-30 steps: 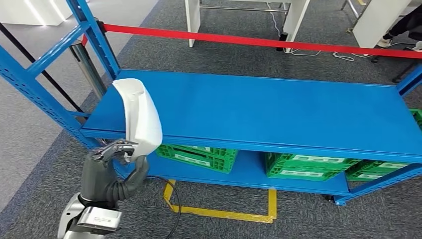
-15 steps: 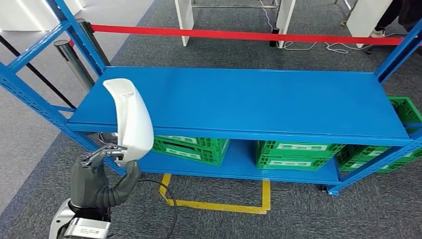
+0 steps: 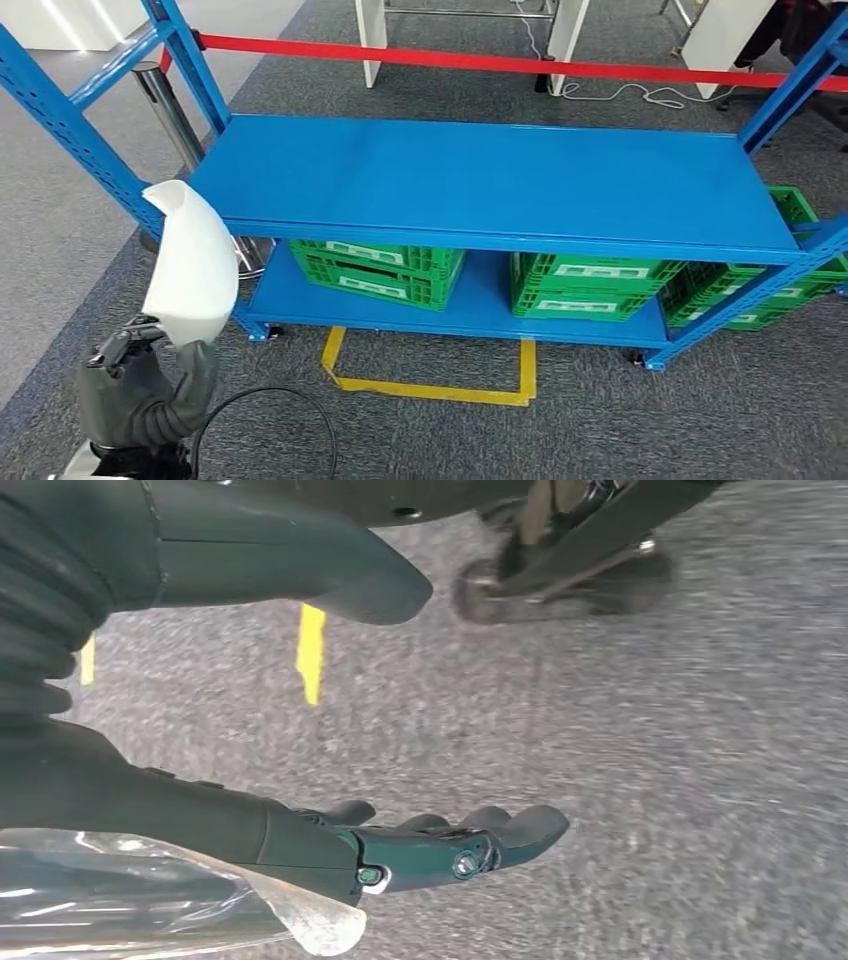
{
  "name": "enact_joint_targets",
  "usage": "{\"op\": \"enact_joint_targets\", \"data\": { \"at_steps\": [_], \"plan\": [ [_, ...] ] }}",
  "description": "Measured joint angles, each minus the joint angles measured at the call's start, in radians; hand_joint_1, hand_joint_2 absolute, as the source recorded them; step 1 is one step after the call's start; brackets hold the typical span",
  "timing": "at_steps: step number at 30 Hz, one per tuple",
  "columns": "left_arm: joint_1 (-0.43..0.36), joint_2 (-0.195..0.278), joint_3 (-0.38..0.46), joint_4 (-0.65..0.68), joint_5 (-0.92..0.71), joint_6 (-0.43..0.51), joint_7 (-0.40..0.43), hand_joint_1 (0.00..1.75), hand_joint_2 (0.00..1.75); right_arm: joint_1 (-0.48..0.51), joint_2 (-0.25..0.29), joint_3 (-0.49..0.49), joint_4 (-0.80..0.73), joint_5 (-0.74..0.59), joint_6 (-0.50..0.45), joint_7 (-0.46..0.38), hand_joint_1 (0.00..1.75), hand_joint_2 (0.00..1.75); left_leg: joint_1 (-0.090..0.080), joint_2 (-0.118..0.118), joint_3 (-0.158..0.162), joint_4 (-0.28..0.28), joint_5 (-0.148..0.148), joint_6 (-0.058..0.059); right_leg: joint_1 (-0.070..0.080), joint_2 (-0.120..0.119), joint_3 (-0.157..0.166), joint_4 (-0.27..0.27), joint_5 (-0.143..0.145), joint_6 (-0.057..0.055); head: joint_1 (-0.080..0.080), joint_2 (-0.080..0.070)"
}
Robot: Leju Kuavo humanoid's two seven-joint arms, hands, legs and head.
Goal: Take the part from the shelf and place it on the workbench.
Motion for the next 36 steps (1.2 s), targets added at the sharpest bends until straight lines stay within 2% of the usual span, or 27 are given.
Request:
{"op": "enact_joint_targets", "data": {
  "at_steps": [1,2,3,5,7,8,9,10,11,13,14,15,16,18,20,21,23,24,25,28,29,30,31,32,33,35,36],
  "plan": [
    [0.007,-0.003,0.008,0.000,0.012,0.004,-0.007,1.75,1.75,0.000,0.000,0.000,0.000,-0.001,0.009,0.001,0.00,1.75,0.002,0.001,-0.019,0.006,0.010,-0.004,-0.002,-0.001,0.028,-0.009,0.030,0.004,0.000,0.000],
    [0.014,-0.007,0.016,0.000,0.023,0.008,-0.013,1.75,1.75,0.000,0.000,0.000,0.000,-0.002,0.019,0.002,0.00,1.75,0.004,0.002,-0.038,0.015,0.019,-0.009,-0.005,-0.002,0.071,-0.050,0.060,0.008,0.000,0.000],
    [0.019,-0.010,0.024,-0.001,0.032,0.012,-0.019,1.75,1.75,0.000,0.000,0.001,0.000,-0.003,0.030,0.003,0.00,1.75,0.005,0.002,-0.056,0.027,0.025,-0.015,-0.008,-0.004,0.125,-0.118,0.069,0.012,0.000,0.000],
    [0.026,-0.016,0.038,-0.004,0.044,0.016,-0.025,1.75,1.75,-0.002,0.001,0.004,0.000,-0.005,0.048,0.003,0.00,1.75,0.004,0.002,-0.083,0.052,0.037,-0.026,-0.007,-0.004,0.216,-0.250,0.041,0.004,0.000,0.000],
    [0.034,-0.020,0.050,-0.008,0.048,0.017,-0.028,1.75,1.75,-0.001,0.002,0.007,0.000,-0.006,0.057,0.002,0.00,1.75,0.004,0.003,-0.096,0.064,0.053,-0.036,-0.003,-0.002,0.236,-0.299,0.018,-0.018,0.000,0.000],
    [0.038,-0.022,0.056,-0.008,0.049,0.017,-0.028,1.75,1.75,0.000,0.002,0.007,0.000,-0.007,0.060,0.002,0.00,1.75,0.006,0.002,-0.101,0.065,0.057,-0.042,-0.004,-0.004,0.225,-0.297,0.022,-0.031,0.000,0.000],
    [0.042,-0.022,0.060,-0.008,0.050,0.017,-0.029,1.75,1.75,0.002,0.002,0.007,0.000,-0.007,0.060,0.002,0.00,1.75,0.007,-0.001,-0.105,0.073,0.043,-0.048,-0.004,-0.006,0.216,-0.295,0.030,-0.040,0.000,0.000],
    [0.045,-0.023,0.064,-0.008,0.051,0.017,-0.029,1.75,1.75,0.004,0.002,0.008,0.000,-0.007,0.061,0.002,0.00,1.75,0.009,-0.004,-0.111,0.096,0.009,-0.054,-0.005,-0.008,0.206,-0.294,0.040,-0.049,-0.002,0.000],
    [0.047,-0.023,0.067,-0.009,0.052,0.017,-0.029,1.75,1.75,0.005,0.002,0.008,0.000,-0.007,0.061,0.002,0.00,1.75,0.011,-0.006,-0.120,0.139,-0.042,-0.059,-0.005,-0.010,0.194,-0.294,0.051,-0.056,-0.004,0.000],
    [0.050,-0.024,0.072,-0.009,0.053,0.017,-0.029,1.75,1.75,0.007,0.002,0.008,0.000,-0.007,0.061,0.003,0.00,1.75,0.012,-0.008,-0.136,0.263,-0.142,-0.066,-0.003,-0.012,0.170,-0.292,0.073,-0.061,-0.008,0.000],
    [0.050,-0.024,0.074,-0.009,0.053,0.017,-0.029,1.75,1.75,0.006,0.002,0.008,0.000,-0.007,0.061,0.002,0.00,1.75,0.012,-0.008,-0.136,0.314,-0.164,-0.067,-0.002,-0.012,0.157,-0.290,0.084,-0.062,-0.008,0.000],
    [0.051,-0.024,0.075,-0.009,0.053,0.017,-0.029,1.75,1.75,0.006,0.002,0.008,0.000,-0.007,0.061,0.002,0.00,1.75,0.012,-0.009,-0.126,0.339,-0.161,-0.065,0.000,-0.012,0.144,-0.287,0.095,-0.062,-0.009,0.000],
    [0.051,-0.024,0.076,-0.009,0.053,0.017,-0.029,1.75,1.75,0.006,0.002,0.008,0.000,-0.007,0.061,0.002,0.00,1.75,0.012,-0.009,-0.100,0.330,-0.139,-0.061,0.002,-0.011,0.131,-0.283,0.106,-0.061,-0.009,0.000],
    [0.051,-0.025,0.079,-0.010,0.053,0.017,-0.029,1.75,1.75,0.006,0.003,0.008,0.000,-0.007,0.062,0.002,0.00,1.75,0.008,-0.014,-0.006,0.213,-0.092,-0.045,0.005,-0.009,0.105,-0.277,0.125,-0.059,-0.009,0.000],
    [0.051,-0.027,0.080,-0.012,0.053,0.017,-0.029,1.75,1.75,0.006,0.005,0.008,0.000,-0.007,0.062,0.002,0.00,1.75,0.003,-0.021,0.084,0.072,-0.089,-0.028,0.007,-0.007,0.088,-0.275,0.143,-0.052,-0.008,0.000],
    [0.051,-0.028,0.081,-0.012,0.053,0.017,-0.029,1.75,1.75,0.005,0.006,0.008,0.000,-0.007,0.062,0.002,0.00,1.75,0.000,-0.024,0.103,0.033,-0.097,-0.023,0.007,-0.006,0.082,-0.275,0.153,-0.046,-0.008,0.000],
    [0.052,-0.030,0.082,-0.013,0.054,0.018,-0.029,1.75,1.75,0.007,0.006,0.008,0.000,-0.007,0.067,0.001,0.00,1.75,-0.001,-0.023,0.099,0.010,-0.091,-0.018,0.005,-0.006,0.070,-0.274,0.169,-0.032,-0.008,0.000],
    [0.052,-0.031,0.083,-0.013,0.055,0.019,-0.029,1.75,1.75,0.008,0.006,0.008,0.000,-0.006,0.072,0.001,0.00,1.75,0.000,-0.020,0.089,0.006,-0.080,-0.013,0.004,-0.006,0.062,-0.266,0.162,-0.026,-0.008,0.000],
    [0.054,-0.033,0.086,-0.013,0.058,0.021,-0.030,1.75,1.75,0.010,0.006,0.009,0.001,-0.006,0.078,0.001,0.00,1.75,0.002,-0.017,0.077,0.002,-0.068,-0.008,0.005,-0.006,0.051,-0.246,0.137,-0.021,-0.006,0.000],
    [0.066,-0.038,0.101,-0.013,0.072,0.024,-0.039,1.75,1.75,0.013,0.005,0.014,0.003,-0.005,0.091,0.000,0.00,1.75,0.001,-0.011,0.033,0.001,-0.031,0.002,0.006,-0.005,0.010,-0.100,-0.007,-0.014,0.001,0.000],
    [0.070,-0.039,0.109,-0.013,0.079,0.024,-0.042,1.75,1.75,0.014,0.005,0.016,0.004,-0.004,0.094,-0.001,0.00,1.75,-0.001,-0.010,0.016,0.003,-0.018,0.002,0.006,-0.005,0.005,-0.044,-0.031,-0.013,0.002,0.000],
    [0.073,-0.041,0.117,-0.013,0.086,0.023,-0.045,1.75,1.75,0.014,0.005,0.018,0.004,-0.001,0.096,-0.004,0.00,1.75,-0.003,-0.008,-0.002,0.005,-0.005,0.002,0.006,-0.005,0.009,-0.007,-0.029,-0.012,0.002,0.000],
    [0.076,-0.043,0.126,-0.013,0.094,0.021,-0.048,1.75,1.75,0.014,0.004,0.021,0.006,0.001,0.098,-0.007,0.00,1.75,-0.005,-0.007,-0.021,0.009,0.008,0.001,0.006,-0.005,0.027,0.003,-0.002,-0.013,0.002,0.000],
    [0.079,-0.046,0.135,-0.013,0.101,0.018,-0.051,1.75,1.75,0.014,0.004,0.025,0.006,0.004,0.100,-0.010,0.00,1.75,-0.005,-0.007,-0.041,0.014,0.020,-0.001,0.006,-0.005,0.062,-0.021,0.034,-0.014,0.002,0.000],
    [0.082,-0.049,0.144,-0.013,0.106,0.015,-0.055,1.75,1.75,0.013,0.003,0.028,0.007,0.007,0.105,-0.014,0.00,1.75,-0.006,-0.007,-0.057,0.021,0.030,-0.003,0.006,-0.004,0.114,-0.077,0.058,-0.017,0.002,0.000],
    [0.088,-0.055,0.161,-0.013,0.113,0.009,-0.065,1.75,1.75,0.012,0.000,0.035,0.008,0.012,0.123,-0.018,0.00,1.75,-0.008,-0.008,-0.082,0.037,0.048,-0.011,0.009,0.001,0.233,-0.238,0.045,-0.026,0.002,0.000],
    [0.092,-0.058,0.170,-0.014,0.116,0.005,-0.071,1.75,1.75,0.012,0.000,0.039,0.008,0.014,0.134,-0.018,0.00,1.75,-0.009,-0.009,-0.089,0.043,0.058,-0.015,0.010,0.004,0.269,-0.297,0.026,-0.032,0.002,0.000]
  ]
}}
